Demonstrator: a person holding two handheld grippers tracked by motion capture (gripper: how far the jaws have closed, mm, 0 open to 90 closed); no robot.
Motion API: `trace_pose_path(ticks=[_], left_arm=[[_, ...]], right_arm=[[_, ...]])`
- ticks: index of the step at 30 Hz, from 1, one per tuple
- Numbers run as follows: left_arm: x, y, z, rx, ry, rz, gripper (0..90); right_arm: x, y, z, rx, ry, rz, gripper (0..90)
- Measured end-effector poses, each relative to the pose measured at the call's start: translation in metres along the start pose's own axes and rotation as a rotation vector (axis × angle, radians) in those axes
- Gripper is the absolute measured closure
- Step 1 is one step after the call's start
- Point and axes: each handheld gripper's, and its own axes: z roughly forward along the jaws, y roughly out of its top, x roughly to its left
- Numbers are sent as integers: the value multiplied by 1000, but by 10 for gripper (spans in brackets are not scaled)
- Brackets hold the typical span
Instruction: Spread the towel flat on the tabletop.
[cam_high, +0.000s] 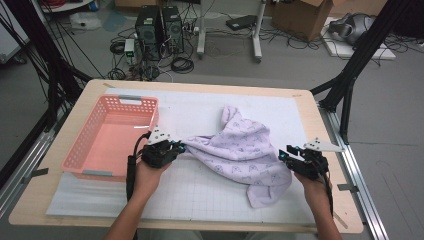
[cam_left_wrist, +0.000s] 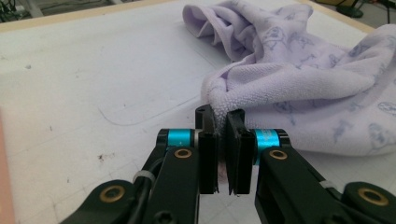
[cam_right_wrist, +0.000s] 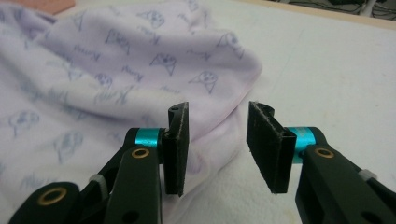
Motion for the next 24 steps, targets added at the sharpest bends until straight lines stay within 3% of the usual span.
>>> trace_pose_path(ticks=[3,7,10,12,14,16,18,19,21,22,24], left_arm=[[-6,-2,9,7,-26,-14,755],[-9,-7,22,30,-39,-32,642],[-11,-9,35,66,-47,-44,498],[-11,-11,44,90,-37,-46,451],[-10,-15,54,120,-40,-67,425],[-9,-17,60,121,-67,-94,465],[-11,-15,60,109,-78,-67,683],[-13,-14,61,112,-78,-46,810],[-14,-6,60,92,-58,-4,834],[-13,-2,58,61,-49,-4,837],[-8,8,54,-2,-43,-27,838]], right_arm=[[-5,4,5,5,-5,18,583],[-7,8,22,62,27,17,544],[0,11,38,111,129,3,473],[7,13,50,148,204,-17,453],[16,13,62,210,234,-75,440],[25,13,73,263,265,-126,450],[32,13,80,283,279,-162,539],[32,14,81,286,304,-177,676],[36,17,81,303,334,-225,787],[36,20,80,305,336,-246,801],[31,27,77,253,326,-227,810]])
